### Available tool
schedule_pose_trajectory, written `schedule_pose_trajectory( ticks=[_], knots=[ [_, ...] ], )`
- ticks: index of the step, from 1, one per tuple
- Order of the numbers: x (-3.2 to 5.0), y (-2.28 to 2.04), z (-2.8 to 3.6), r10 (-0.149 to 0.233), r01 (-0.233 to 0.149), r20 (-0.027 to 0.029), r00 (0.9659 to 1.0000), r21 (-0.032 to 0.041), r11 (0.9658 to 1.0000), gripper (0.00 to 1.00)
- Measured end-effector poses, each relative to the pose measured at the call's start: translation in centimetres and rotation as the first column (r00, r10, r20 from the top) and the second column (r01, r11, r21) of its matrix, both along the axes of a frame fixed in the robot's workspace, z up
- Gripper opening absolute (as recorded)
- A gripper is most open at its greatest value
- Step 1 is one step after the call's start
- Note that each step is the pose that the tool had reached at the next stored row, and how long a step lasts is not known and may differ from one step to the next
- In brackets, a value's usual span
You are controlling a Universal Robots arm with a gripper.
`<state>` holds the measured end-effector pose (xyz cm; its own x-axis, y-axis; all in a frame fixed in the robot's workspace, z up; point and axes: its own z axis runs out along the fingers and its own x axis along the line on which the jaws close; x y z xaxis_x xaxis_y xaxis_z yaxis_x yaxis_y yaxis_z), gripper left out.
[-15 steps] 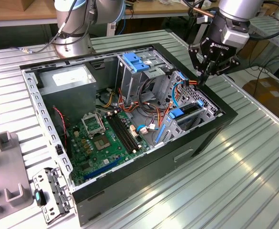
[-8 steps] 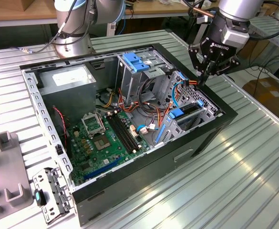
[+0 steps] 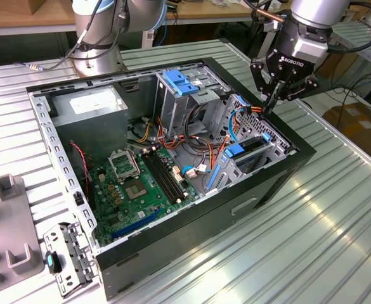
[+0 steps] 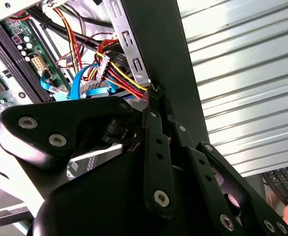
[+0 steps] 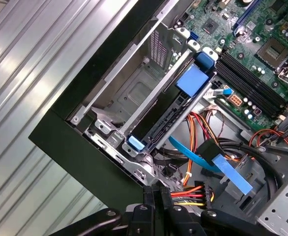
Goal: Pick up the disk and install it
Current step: 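Insert the first disk wire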
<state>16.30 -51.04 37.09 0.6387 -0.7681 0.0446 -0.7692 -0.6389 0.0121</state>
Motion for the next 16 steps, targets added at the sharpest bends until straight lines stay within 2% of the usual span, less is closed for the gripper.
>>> schedule_pose_trajectory(
  ticks=[16],
  knots=[
    [0.00, 0.00, 0.00, -0.024, 0.024, 0.0000, 0.9997, 0.0000, 0.9997, 0.17]
  ],
)
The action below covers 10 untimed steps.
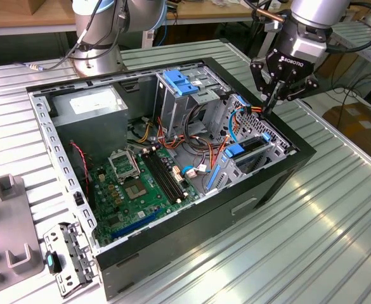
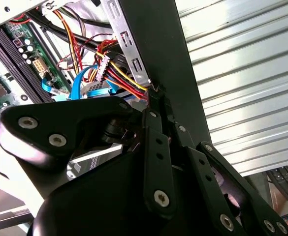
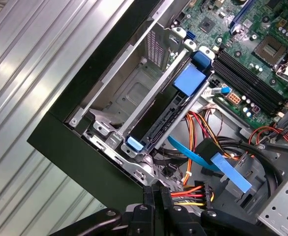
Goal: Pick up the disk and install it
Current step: 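Insert the first disk wire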
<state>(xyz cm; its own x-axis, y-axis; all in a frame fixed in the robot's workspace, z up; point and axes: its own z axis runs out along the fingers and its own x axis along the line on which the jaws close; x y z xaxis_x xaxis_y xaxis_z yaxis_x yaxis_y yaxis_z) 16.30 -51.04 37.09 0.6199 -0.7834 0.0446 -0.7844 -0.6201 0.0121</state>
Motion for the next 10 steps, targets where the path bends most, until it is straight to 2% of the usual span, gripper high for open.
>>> schedule_pose_trajectory(
  ticks=[10],
  knots=[
    [0.00, 0.00, 0.00, -0.015, 0.015, 0.0000, 0.9999, 0.0000, 0.9999, 0.17]
  ],
)
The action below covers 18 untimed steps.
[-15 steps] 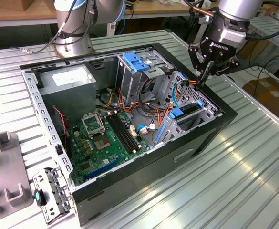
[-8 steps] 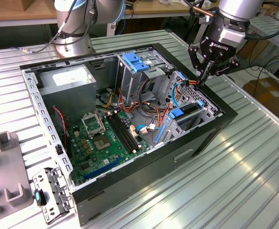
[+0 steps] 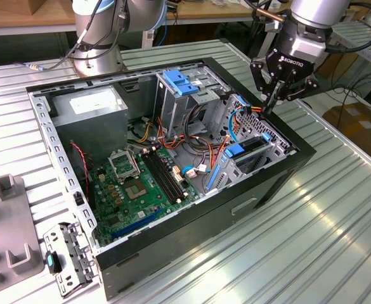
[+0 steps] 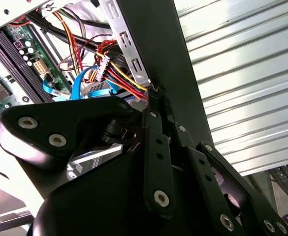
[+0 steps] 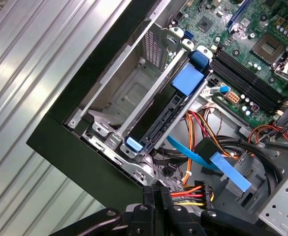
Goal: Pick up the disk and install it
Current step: 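Insert the first disk wire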
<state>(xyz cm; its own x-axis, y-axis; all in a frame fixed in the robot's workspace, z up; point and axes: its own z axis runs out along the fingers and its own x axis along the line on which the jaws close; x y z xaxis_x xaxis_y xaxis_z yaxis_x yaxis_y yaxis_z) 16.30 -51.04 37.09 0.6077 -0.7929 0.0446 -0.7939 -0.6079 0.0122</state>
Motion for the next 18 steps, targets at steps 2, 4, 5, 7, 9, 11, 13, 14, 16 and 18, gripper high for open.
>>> schedule_pose_trajectory(
  ticks=[2, 4, 5, 7, 9, 11, 13, 14, 16, 18],
  knots=[
    [0.00, 0.00, 0.00, -0.003, 0.003, 0.0000, 1.0000, 0.0000, 1.0000, 0.17],
    [0.00, 0.00, 0.00, -0.022, 0.022, 0.0000, 0.9997, 0.0000, 0.9997, 0.17],
    [0.00, 0.00, 0.00, -0.043, 0.043, 0.0000, 0.9991, 0.0000, 0.9991, 0.17],
    [0.00, 0.00, 0.00, -0.083, 0.083, 0.0000, 0.9966, -0.0001, 0.9966, 0.17],
    [0.00, 0.00, -0.01, -0.107, 0.107, 0.0000, 0.9943, -0.0001, 0.9943, 0.17],
    [0.00, 0.00, -0.01, -0.131, 0.131, 0.0000, 0.9914, 0.0000, 0.9914, 0.17],
    [0.00, 0.00, -0.01, -0.148, 0.148, 0.0000, 0.9890, 0.0000, 0.9890, 0.17],
    [-0.01, 0.00, -0.02, -0.152, 0.152, 0.0000, 0.9883, 0.0001, 0.9883, 0.17],
    [-0.13, 0.00, -0.02, -0.161, 0.161, 0.0000, 0.9869, 0.0002, 0.9869, 0.17],
    [-0.15, 0.00, -0.01, -0.190, 0.190, 0.0000, 0.9818, -0.0001, 0.9818, 0.17]
  ],
)
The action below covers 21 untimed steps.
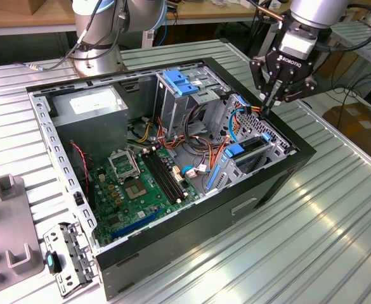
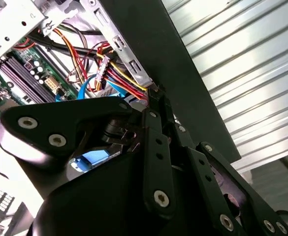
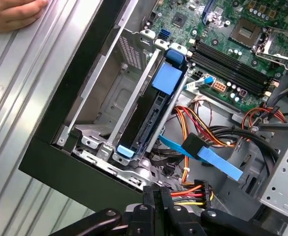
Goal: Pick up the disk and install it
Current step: 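Insert the first disk wire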
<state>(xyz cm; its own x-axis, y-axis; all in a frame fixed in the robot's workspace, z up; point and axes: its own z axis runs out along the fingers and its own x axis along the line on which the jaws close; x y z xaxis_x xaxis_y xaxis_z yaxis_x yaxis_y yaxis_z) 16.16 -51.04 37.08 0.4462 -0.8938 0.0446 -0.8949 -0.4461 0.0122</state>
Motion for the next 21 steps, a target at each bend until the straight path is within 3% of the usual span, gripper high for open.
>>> schedule_pose_trajectory(
  ticks=[3, 15, 18, 21],
  knots=[
    [0.00, 0.00, 0.00, -0.067, 0.067, 0.0000, 0.9978, 0.0000, 0.9978, 0.17],
    [-1.64, 0.00, -0.03, -0.096, 0.096, 0.0000, 0.9953, 0.0001, 0.9953, 0.17],
    [-1.64, 0.00, -0.07, -0.151, 0.151, 0.0000, 0.9886, -0.0002, 0.9886, 0.17],
    [-1.64, 0.00, -0.13, -0.205, 0.205, 0.0001, 0.9787, 0.0000, 0.9787, 0.17]
  ],
)
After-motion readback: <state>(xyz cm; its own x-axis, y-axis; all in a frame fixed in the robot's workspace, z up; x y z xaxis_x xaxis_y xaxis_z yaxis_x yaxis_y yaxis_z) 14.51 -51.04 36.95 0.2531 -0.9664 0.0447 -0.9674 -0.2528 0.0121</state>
